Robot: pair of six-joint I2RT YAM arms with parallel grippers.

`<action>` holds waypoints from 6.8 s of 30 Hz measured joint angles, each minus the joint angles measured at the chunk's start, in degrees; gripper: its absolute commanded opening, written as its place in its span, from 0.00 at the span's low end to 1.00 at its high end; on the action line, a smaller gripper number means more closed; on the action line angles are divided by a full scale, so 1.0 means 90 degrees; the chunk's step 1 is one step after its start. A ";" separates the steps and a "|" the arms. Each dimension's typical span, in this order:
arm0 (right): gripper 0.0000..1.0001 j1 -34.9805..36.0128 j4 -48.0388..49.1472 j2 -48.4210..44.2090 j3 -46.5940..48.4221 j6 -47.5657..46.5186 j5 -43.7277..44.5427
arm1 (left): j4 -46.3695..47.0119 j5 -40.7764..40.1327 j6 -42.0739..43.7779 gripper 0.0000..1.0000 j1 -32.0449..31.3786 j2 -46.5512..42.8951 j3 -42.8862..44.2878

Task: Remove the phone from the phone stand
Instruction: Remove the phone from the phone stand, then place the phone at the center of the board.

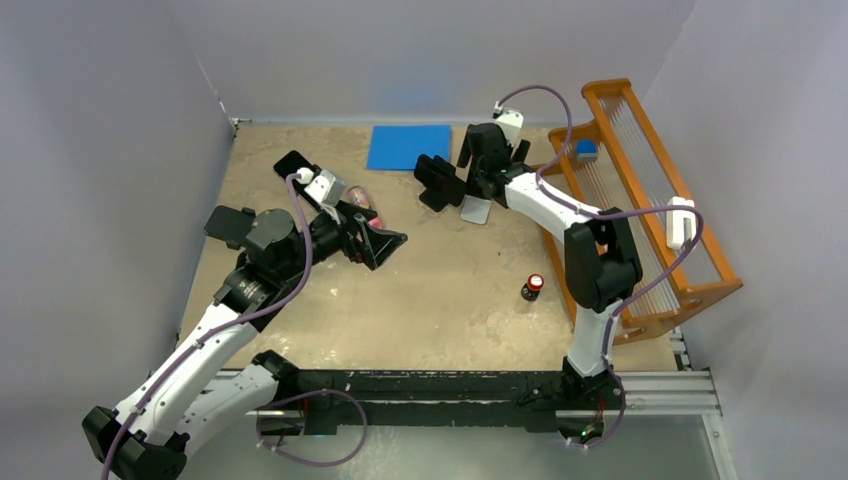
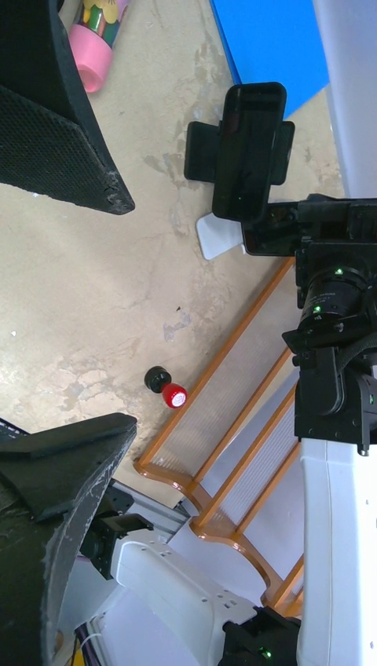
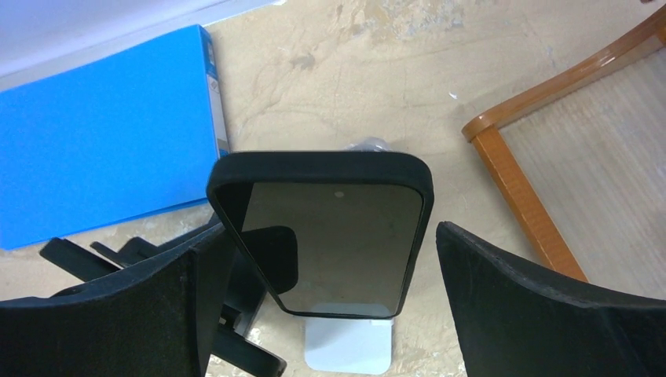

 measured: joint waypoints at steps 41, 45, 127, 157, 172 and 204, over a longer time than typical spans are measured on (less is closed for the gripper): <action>0.56 -0.0075 -0.0041 0.0306 0.0359 -0.0148 -0.0002 | -0.0002 -0.0002 0.0000 0.96 0.0000 0.0002 0.0000; 0.53 -0.0075 -0.0032 0.0306 0.0357 -0.0170 -0.0002 | -0.0002 0.0000 0.0000 0.96 0.0000 0.0002 0.0000; 0.51 0.2871 0.0119 -0.4733 -0.2509 0.0491 -0.2875 | 0.1141 0.1615 0.0119 0.88 -0.0005 0.0444 -0.0719; 0.51 0.2975 0.0265 -0.4495 -0.2395 0.0777 -0.2909 | 0.0571 0.1615 0.0318 0.41 -0.0007 0.1010 -0.0228; 0.87 0.2980 0.0192 -0.4323 -0.2242 0.0940 -0.2679 | 0.0384 0.1370 0.0653 0.00 -0.0075 0.1076 -0.0209; 0.99 0.3009 0.2290 -0.8636 -0.5666 0.0381 -0.3538 | -0.0007 0.1270 -0.0981 0.00 -0.0155 0.0180 -0.0702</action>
